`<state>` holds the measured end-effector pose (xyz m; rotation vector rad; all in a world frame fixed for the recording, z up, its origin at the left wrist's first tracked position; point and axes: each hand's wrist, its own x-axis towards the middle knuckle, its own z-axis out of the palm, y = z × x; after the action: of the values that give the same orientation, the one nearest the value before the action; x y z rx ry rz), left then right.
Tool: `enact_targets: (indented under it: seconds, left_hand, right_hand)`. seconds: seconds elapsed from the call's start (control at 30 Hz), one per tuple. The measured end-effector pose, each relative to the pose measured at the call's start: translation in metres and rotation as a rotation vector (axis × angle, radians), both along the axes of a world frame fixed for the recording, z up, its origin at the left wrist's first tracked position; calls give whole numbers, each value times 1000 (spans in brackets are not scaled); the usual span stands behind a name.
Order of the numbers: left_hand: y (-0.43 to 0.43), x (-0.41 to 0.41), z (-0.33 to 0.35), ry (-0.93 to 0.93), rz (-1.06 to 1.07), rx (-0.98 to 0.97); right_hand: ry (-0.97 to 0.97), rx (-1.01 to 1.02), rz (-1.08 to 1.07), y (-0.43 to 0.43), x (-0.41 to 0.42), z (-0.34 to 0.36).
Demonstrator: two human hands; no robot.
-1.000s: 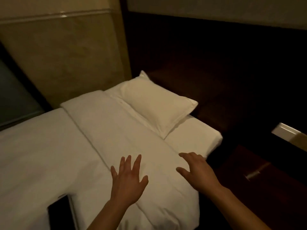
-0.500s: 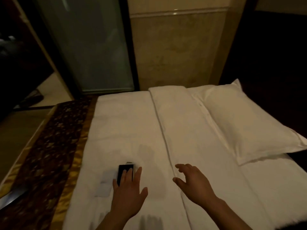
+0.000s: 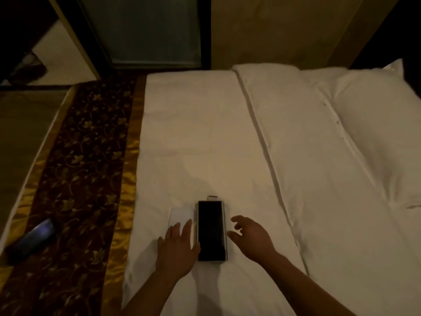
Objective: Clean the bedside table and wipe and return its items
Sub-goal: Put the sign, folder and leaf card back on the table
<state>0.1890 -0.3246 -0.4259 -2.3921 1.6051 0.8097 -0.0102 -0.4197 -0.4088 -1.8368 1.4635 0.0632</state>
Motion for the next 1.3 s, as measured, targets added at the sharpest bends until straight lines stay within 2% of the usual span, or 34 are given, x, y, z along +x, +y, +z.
enact_targets:
  seconds: [0.13,0.27,0.33,0.5,0.63,0.8,0.93,1.1,1.3]
  left_hand:
    - [-12,28,-53,55,91,51]
    - [-21,50,-101,137,267,85]
    - [-26,60,-122,122,280,91]
    - [-41,63,-150,30,290,71]
    - [-48,65,-159,149,404,-60]
    - [-53,66,-154,447,625,-65]
    - [-41,55,-133,555,716,-146]
    - [-26,28,-80,589,675,-156]
    - [-33,-18,-1,620,464,-126]
  right_hand:
    - [31,194,-135,-8,29,-66]
    - [66,284,-256,-13,43,-128]
    - [65,329,-289,-13,47,-154]
    - [53,270,-378,-4,56,-189]
    - [-16,293,-454,-2,60,-197]
    - [-274,496,-563,-7,59,-181]
    - [-358,469,-714,-5,35,-140]
    - [-438,392,-894,5,-20,-66]
    - [-528,243,-1008,40,-81,21]
